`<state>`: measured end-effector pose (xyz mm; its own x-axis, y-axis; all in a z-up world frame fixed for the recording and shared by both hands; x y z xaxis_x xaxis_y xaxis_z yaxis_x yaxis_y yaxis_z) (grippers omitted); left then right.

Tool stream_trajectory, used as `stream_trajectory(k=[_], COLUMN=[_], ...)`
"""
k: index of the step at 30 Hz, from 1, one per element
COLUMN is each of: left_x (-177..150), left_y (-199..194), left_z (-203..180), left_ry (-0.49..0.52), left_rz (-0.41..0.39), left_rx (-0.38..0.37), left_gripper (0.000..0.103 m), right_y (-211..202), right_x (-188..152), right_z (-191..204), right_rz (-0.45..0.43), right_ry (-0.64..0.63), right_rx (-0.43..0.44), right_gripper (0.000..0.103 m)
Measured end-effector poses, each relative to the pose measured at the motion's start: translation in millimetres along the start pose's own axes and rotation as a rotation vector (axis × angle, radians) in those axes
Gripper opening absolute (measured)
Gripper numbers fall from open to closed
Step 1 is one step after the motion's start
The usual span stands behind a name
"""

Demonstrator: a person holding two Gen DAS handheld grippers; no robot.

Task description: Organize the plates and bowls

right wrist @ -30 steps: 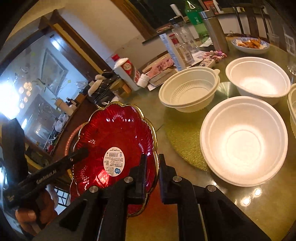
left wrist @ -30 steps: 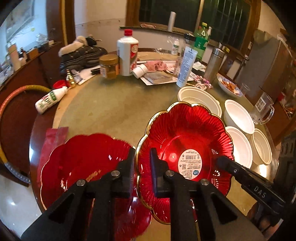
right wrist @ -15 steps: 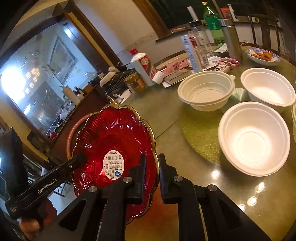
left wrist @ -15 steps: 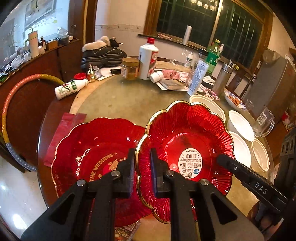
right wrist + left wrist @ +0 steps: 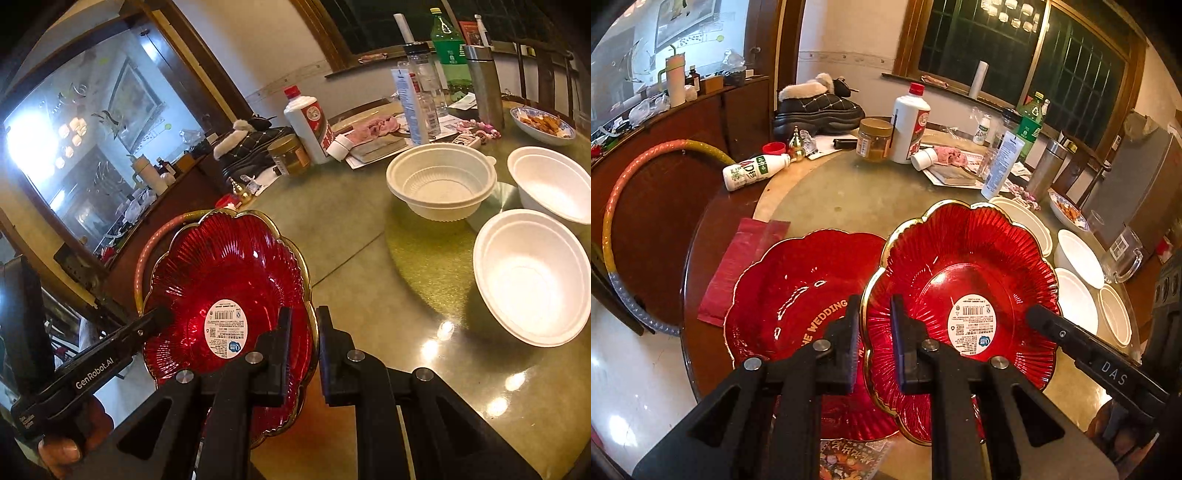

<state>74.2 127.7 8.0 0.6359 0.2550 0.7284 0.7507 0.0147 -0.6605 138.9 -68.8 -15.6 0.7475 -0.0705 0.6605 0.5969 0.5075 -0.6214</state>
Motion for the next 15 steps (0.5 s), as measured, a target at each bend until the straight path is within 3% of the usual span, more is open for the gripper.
stream_trajectory(k=[15], left_x=[2.2], left_y=[-8.5], left_z=[15.3], left_ry=[-0.036], left_rz=[-0.021], left_rx=[0.011], left_gripper=[0.013], right_y=[4.8], right_x=[3.2], right_z=[10.7], right_rz=[0.008], right_ry=[-0.032], right_rx=[0.018], right_gripper=[0.013])
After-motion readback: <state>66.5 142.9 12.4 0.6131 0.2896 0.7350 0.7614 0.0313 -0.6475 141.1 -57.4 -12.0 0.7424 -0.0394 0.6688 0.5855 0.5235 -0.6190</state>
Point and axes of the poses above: each gripper's, at about its wrist camera, not at the fingertips, and y roughly the way its jaws point, z to its left, x to its top, the point moved 2 cm from there along y, roughly the way its jaws point, and after that the axes turned 5 degrees about -z, right-handed, at the moved point
